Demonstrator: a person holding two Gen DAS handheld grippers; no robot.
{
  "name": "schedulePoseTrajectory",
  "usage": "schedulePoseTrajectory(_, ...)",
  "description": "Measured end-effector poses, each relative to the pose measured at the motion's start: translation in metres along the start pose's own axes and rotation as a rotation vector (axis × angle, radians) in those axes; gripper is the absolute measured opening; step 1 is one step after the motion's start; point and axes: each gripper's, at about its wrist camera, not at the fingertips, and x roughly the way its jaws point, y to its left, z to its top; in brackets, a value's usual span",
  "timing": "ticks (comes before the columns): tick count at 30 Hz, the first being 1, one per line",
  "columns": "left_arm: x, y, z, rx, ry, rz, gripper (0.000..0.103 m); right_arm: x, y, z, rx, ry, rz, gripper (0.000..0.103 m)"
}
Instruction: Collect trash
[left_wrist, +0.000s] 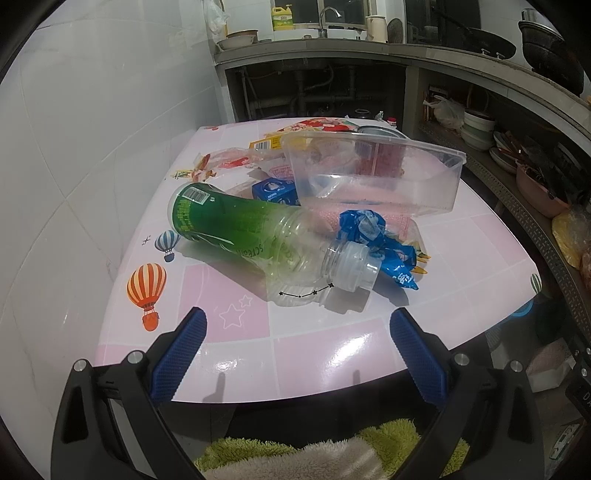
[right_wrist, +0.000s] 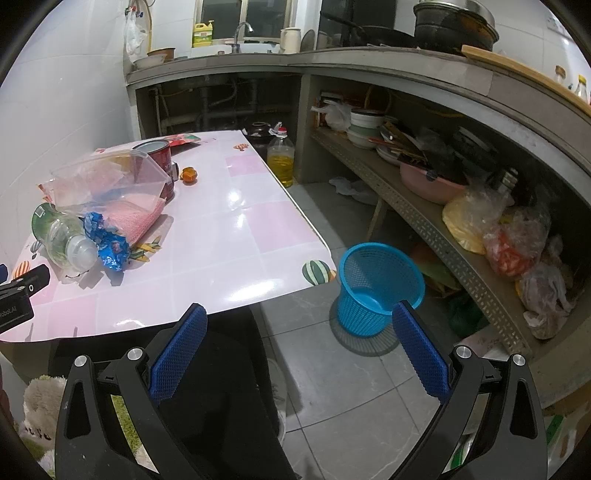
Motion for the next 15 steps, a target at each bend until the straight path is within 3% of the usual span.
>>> schedulePoseTrajectory(15, 0.0006, 0.0032, 0.0, 0.001, 0.001, -0.002, 0.097, 0.001, 0.0, 0.0, 0.0, 0.0, 0.0, 0.095)
